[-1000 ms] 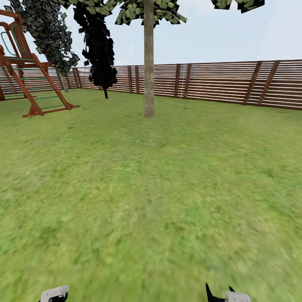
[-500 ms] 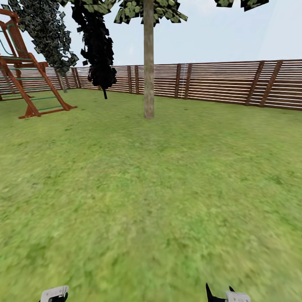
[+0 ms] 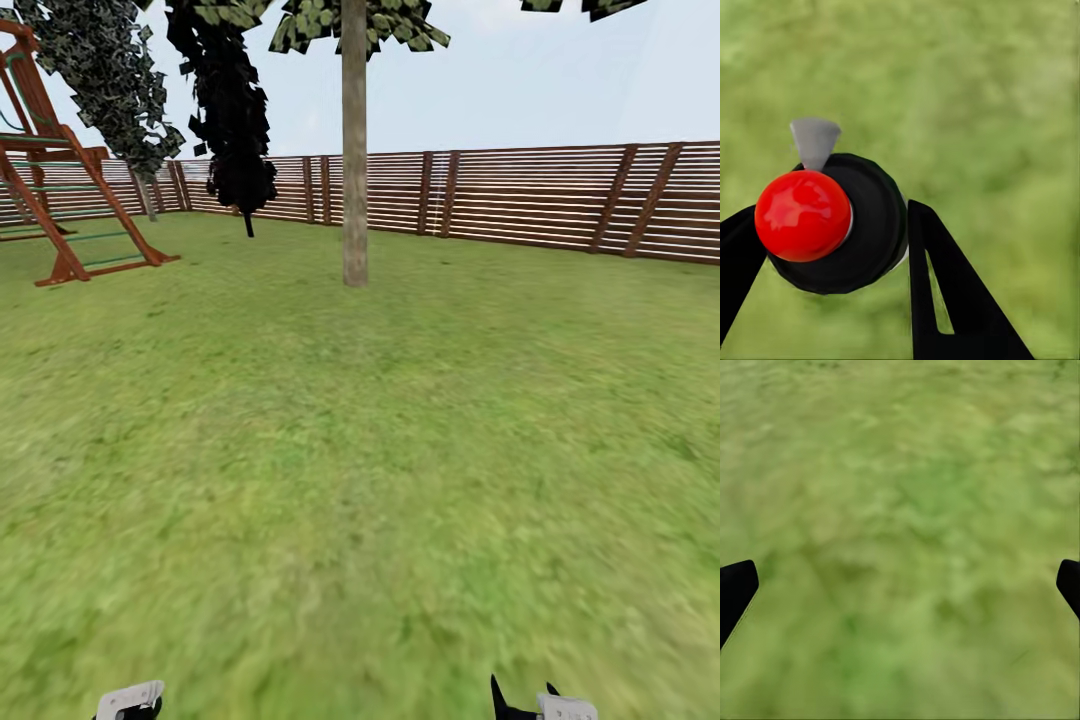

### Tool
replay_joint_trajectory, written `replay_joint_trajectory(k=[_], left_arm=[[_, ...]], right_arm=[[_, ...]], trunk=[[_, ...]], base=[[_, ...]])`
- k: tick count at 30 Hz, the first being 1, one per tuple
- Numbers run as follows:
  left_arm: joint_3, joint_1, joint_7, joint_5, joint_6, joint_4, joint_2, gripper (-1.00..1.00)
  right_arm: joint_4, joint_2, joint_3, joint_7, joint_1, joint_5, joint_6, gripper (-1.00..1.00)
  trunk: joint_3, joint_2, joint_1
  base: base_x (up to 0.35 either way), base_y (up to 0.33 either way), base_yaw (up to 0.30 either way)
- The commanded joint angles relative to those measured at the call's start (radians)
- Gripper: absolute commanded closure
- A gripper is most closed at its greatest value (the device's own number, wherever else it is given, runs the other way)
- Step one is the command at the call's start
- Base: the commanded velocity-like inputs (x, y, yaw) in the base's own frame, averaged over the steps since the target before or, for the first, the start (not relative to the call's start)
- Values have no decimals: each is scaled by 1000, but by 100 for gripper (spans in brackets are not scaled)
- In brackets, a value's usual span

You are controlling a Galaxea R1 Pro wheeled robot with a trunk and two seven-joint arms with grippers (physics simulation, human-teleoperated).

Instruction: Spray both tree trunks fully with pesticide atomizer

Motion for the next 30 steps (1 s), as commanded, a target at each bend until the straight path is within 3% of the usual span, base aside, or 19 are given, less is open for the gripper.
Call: replay_joint_trajectory(k=[1,11,17,30], left_arm=[[9,-1,-6,-7,-3,1,0,100],[10,1,-6,-5,-3,1,0,100],[9,1,-6,28,-3,1,3,100],[21,17,-7,33,-5,-12,12,100]], right_arm=[[1,0,-8,9,-1,-1,-2,-100],[1,0,-8,9,-1,-1,-3,-100],[1,0,-8,9,-1,-1,-3,-100],[1,0,-8,9,-1,-1,-2,-100]], trunk=[[-1,0,0],[-1,0,0],[-1,0,0],[-1,0,0]], base=[[339,0,0],[340,0,0],[340,0,0],[340,0,0]])
